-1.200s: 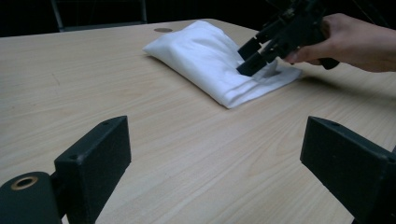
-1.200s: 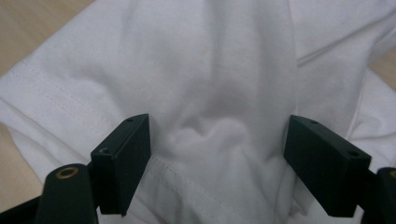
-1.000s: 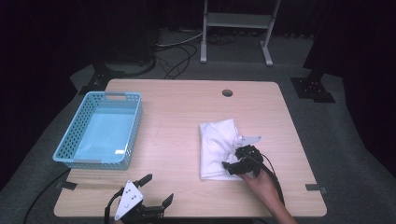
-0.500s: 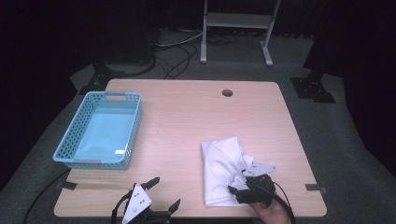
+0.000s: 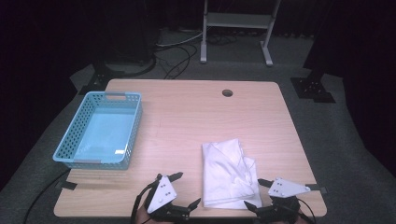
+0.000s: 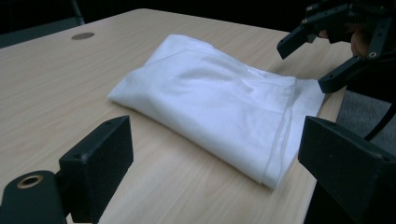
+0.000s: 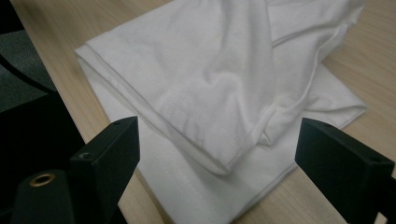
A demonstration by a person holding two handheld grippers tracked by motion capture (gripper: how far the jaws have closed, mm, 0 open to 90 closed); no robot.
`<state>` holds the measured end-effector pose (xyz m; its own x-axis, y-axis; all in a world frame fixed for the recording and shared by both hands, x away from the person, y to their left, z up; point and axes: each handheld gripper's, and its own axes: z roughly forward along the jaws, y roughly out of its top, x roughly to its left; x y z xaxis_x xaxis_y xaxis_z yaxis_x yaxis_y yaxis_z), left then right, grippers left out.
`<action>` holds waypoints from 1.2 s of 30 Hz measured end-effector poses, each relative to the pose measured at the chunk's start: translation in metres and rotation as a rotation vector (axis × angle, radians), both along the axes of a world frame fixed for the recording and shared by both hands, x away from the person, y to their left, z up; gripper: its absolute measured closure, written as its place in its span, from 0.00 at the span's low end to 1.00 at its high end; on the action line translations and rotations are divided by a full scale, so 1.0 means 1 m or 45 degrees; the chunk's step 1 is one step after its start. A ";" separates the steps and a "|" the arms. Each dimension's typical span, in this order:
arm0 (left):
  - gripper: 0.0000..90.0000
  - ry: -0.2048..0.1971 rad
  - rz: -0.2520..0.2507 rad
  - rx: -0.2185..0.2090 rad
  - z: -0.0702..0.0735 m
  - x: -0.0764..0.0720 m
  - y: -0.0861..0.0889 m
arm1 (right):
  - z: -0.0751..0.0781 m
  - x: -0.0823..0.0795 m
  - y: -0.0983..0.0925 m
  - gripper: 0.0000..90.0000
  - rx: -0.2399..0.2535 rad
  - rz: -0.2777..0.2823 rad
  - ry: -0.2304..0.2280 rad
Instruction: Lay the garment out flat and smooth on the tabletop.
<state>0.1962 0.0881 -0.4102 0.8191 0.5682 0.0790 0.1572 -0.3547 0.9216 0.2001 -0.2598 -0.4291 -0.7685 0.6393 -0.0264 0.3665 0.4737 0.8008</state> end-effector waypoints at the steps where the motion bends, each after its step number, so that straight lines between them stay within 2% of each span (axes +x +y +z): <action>1: 0.11 -0.007 -0.008 0.020 0.002 0.003 -0.006 | 0.001 0.000 -0.002 0.15 0.008 -0.001 -0.004; 6: 0.11 0.009 -0.076 0.084 0.007 0.022 -0.030 | 0.006 -0.004 -0.011 0.15 0.025 -0.015 -0.057; 10: 0.11 0.073 -0.098 0.106 0.009 0.040 -0.046 | 0.007 -0.005 -0.014 0.13 0.068 -0.025 -0.036; 14: 0.16 0.060 -0.140 0.151 0.011 0.051 -0.061 | 0.010 -0.006 -0.014 0.13 0.078 -0.015 -0.067; 17: 0.24 0.049 -0.186 0.189 0.013 0.059 -0.072 | 0.008 -0.004 -0.015 0.13 0.069 -0.006 -0.059; 21: 0.29 0.035 -0.227 0.242 0.017 0.072 -0.091 | 0.004 0.002 -0.014 0.15 0.035 0.032 -0.015; 23: 0.34 0.012 -0.248 0.266 0.018 0.078 -0.099 | 0.002 0.004 -0.013 0.18 0.018 0.043 -0.001; 26: 0.36 -0.013 -0.278 0.323 0.019 0.089 -0.110 | -0.002 0.007 -0.011 0.19 -0.019 0.083 0.006; 30: 0.36 0.028 -0.323 0.372 0.018 0.102 -0.120 | -0.006 0.010 -0.010 0.19 -0.041 0.119 0.036; 32: 0.40 0.054 -0.350 0.394 0.017 0.107 -0.122 | -0.007 0.012 -0.009 0.19 -0.046 0.130 0.048; 34: 0.47 0.056 -0.374 0.434 0.016 0.111 -0.123 | -0.008 0.012 -0.009 0.19 -0.053 0.137 0.051; 35: 0.52 0.056 -0.374 0.434 0.016 0.111 -0.123 | -0.008 0.013 -0.008 0.19 -0.056 0.140 0.055; 36: 0.59 0.043 -0.383 0.464 0.015 0.113 -0.123 | -0.008 0.013 -0.008 0.19 -0.061 0.140 0.055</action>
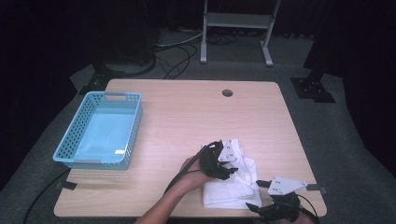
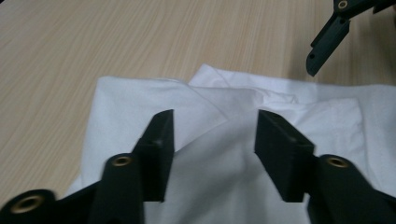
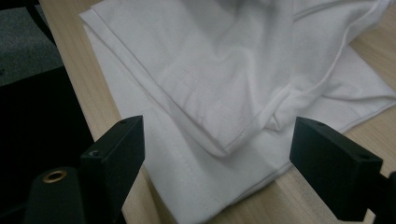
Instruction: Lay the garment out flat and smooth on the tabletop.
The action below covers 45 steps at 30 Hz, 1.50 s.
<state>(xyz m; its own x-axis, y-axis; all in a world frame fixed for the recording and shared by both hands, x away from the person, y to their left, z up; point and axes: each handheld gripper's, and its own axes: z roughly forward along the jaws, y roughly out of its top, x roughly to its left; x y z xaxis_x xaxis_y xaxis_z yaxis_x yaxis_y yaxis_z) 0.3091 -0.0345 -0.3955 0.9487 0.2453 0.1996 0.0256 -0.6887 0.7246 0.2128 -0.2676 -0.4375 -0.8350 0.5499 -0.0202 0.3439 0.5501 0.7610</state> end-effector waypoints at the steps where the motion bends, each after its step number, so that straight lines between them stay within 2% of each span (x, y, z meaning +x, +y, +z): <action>1: 0.66 -0.002 -0.001 0.014 0.000 0.000 0.000 | 0.000 0.000 0.000 0.19 -0.006 0.002 0.002; 5: 0.89 -0.022 -0.020 0.062 -0.003 -0.001 0.003 | -0.003 0.001 0.002 0.19 -0.025 0.008 0.026; 8: 0.96 -0.001 -0.007 0.042 0.000 -0.001 0.008 | -0.003 0.002 0.003 0.19 -0.027 0.015 0.034; 13: 0.96 -0.008 0.008 0.031 0.004 -0.005 0.017 | -0.005 0.001 0.007 0.19 -0.050 0.024 0.045; 15: 0.96 -0.012 0.013 0.010 0.007 -0.008 0.023 | -0.005 0.001 0.009 0.19 -0.066 0.026 0.046; 21: 0.96 0.001 0.047 -0.042 0.014 -0.015 0.047 | -0.006 0.001 0.013 0.19 -0.076 0.031 0.070; 27: 0.96 0.010 0.112 -0.079 0.017 -0.019 0.076 | -0.006 0.001 0.012 0.19 -0.069 0.026 0.080; 29: 0.95 0.011 0.121 -0.080 0.017 -0.019 0.079 | -0.006 0.001 0.012 0.19 -0.066 0.023 0.083; 30: 0.95 0.032 0.144 -0.101 0.017 -0.018 0.089 | -0.006 0.001 0.012 0.19 -0.065 0.023 0.083; 34: 0.95 0.048 0.192 -0.119 0.016 -0.019 0.106 | -0.006 0.001 0.012 0.19 -0.069 0.024 0.077; 39: 0.94 0.054 0.247 -0.112 0.013 -0.020 0.124 | -0.006 0.001 0.013 0.19 -0.067 0.015 0.080; 45: 0.94 0.087 0.322 -0.126 0.006 -0.021 0.146 | -0.006 0.000 0.013 0.19 -0.071 0.012 0.073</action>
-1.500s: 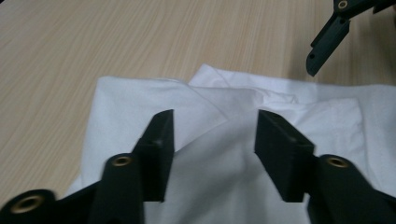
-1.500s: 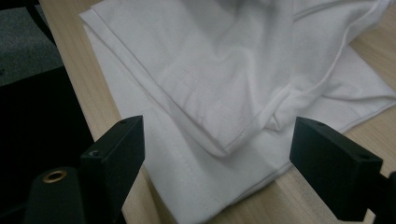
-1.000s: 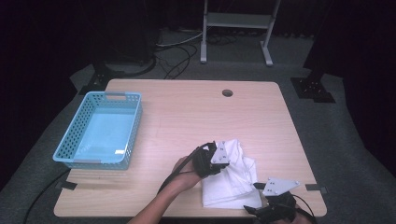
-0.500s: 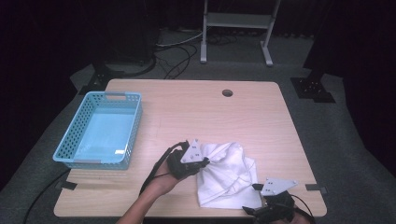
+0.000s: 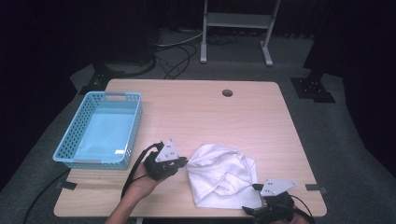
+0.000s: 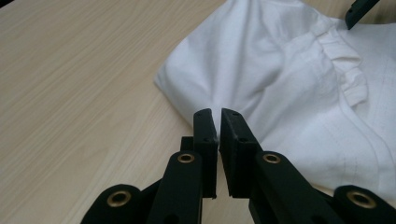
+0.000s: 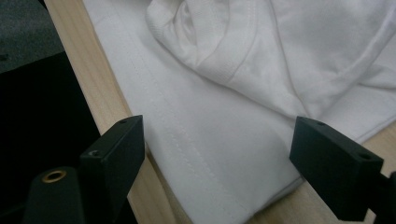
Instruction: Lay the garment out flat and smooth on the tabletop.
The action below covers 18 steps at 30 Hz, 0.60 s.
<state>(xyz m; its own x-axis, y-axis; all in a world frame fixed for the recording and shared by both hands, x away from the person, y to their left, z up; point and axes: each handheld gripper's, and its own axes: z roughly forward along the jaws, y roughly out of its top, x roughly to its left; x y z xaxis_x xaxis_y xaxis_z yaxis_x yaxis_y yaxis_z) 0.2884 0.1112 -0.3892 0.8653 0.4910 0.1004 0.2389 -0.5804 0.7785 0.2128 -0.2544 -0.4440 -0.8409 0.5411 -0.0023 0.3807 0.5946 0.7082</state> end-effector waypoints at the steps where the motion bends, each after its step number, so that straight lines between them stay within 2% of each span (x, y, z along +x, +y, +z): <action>1: 0.94 0.009 0.017 -0.016 -0.001 0.000 0.005 | 0.000 0.000 0.000 0.19 0.000 -0.001 0.000; 4: 0.91 0.017 0.024 -0.062 -0.001 -0.005 0.009 | 0.000 0.000 0.000 0.19 0.004 -0.002 -0.004; 9: 0.81 -0.009 -0.099 -0.093 0.000 -0.017 -0.004 | -0.001 0.000 0.001 0.18 0.003 -0.004 -0.004; 14: 0.77 -0.022 -0.247 -0.104 0.001 -0.024 -0.037 | -0.001 0.000 0.001 0.18 0.004 -0.005 -0.004; 16: 0.76 -0.029 -0.277 -0.098 0.000 -0.023 -0.049 | -0.001 0.000 0.001 0.18 0.005 -0.005 -0.003; 18: 0.75 -0.015 -0.308 -0.095 -0.002 -0.020 -0.063 | -0.001 0.000 0.001 0.18 0.006 -0.006 -0.004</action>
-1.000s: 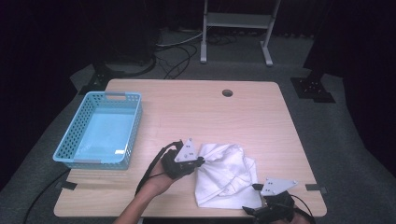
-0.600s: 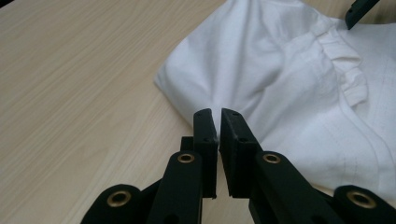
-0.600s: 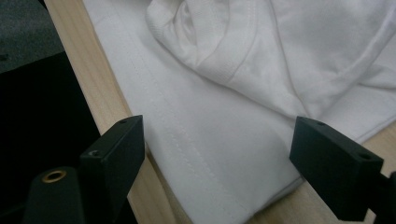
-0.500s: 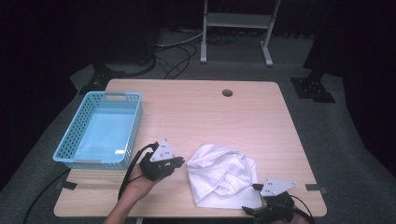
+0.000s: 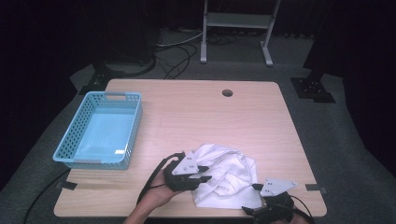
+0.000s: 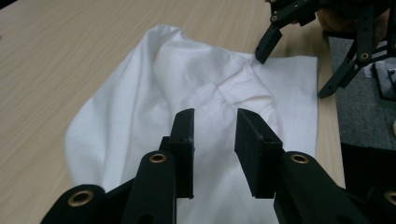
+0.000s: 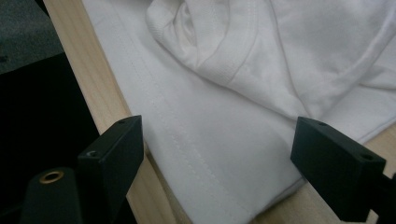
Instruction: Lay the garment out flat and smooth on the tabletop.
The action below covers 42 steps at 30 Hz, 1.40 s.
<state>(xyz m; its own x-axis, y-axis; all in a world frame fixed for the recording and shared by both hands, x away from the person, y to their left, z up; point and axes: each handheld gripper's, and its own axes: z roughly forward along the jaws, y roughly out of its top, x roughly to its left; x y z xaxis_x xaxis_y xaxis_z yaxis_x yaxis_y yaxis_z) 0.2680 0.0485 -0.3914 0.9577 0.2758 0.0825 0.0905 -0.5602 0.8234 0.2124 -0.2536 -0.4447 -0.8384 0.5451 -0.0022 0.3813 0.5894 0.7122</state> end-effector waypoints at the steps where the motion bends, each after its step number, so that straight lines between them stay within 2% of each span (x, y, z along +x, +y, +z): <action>1: 0.75 0.000 0.000 0.000 0.000 0.000 0.000 | 0.000 0.000 0.000 0.18 0.000 0.000 0.000; 5: 0.71 -0.020 -0.045 0.079 -0.005 0.007 -0.026 | 0.000 0.000 0.000 0.18 0.003 0.003 -0.004; 7: 0.68 -0.011 -0.050 0.100 -0.008 0.012 -0.033 | 0.000 0.000 -0.001 0.18 0.004 0.007 -0.005; 9: 0.64 0.008 -0.035 0.115 -0.012 0.018 -0.040 | 0.000 0.000 -0.001 0.18 0.004 0.010 -0.008; 11: 0.56 0.056 -0.015 0.131 -0.015 0.024 -0.046 | -0.001 0.000 -0.001 0.18 0.006 0.012 -0.009; 13: 0.55 0.058 -0.012 0.149 -0.018 0.026 -0.049 | -0.001 0.000 -0.001 0.18 0.008 0.012 -0.009; 16: 0.62 0.052 -0.018 0.180 -0.020 0.026 -0.052 | -0.001 0.000 -0.002 0.18 0.009 0.014 -0.009; 18: 0.71 0.043 -0.021 0.228 -0.023 0.026 -0.055 | -0.001 0.000 -0.002 0.18 0.014 0.014 -0.007; 21: 0.85 0.028 -0.010 0.238 -0.024 0.025 -0.055 | -0.001 0.000 -0.002 0.18 0.014 0.018 -0.007; 23: 0.87 0.033 -0.011 0.241 -0.024 0.025 -0.054 | -0.001 0.000 -0.002 0.18 0.015 0.018 -0.008; 25: 0.92 0.027 -0.010 0.236 -0.023 0.023 -0.053 | -0.001 0.000 -0.002 0.18 0.016 0.018 -0.009; 31: 0.94 0.020 0.000 0.174 -0.010 0.012 -0.036 | -0.001 0.000 -0.002 0.18 0.017 0.012 -0.012; 37: 0.94 -0.013 0.068 0.086 0.005 -0.011 -0.001 | -0.002 -0.001 -0.002 0.18 0.020 0.003 -0.015; 42: 0.94 -0.009 0.148 0.034 0.009 -0.028 0.033 | -0.002 -0.001 -0.002 0.18 0.023 0.002 -0.015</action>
<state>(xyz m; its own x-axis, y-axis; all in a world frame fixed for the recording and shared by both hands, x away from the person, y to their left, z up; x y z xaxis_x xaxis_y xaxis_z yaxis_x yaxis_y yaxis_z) 0.2404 0.0815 -0.3828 0.9188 0.3825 0.0977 0.1505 -0.5681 0.8091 0.2114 -0.2553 -0.4466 -0.8392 0.5438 -0.0023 0.3718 0.5769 0.7273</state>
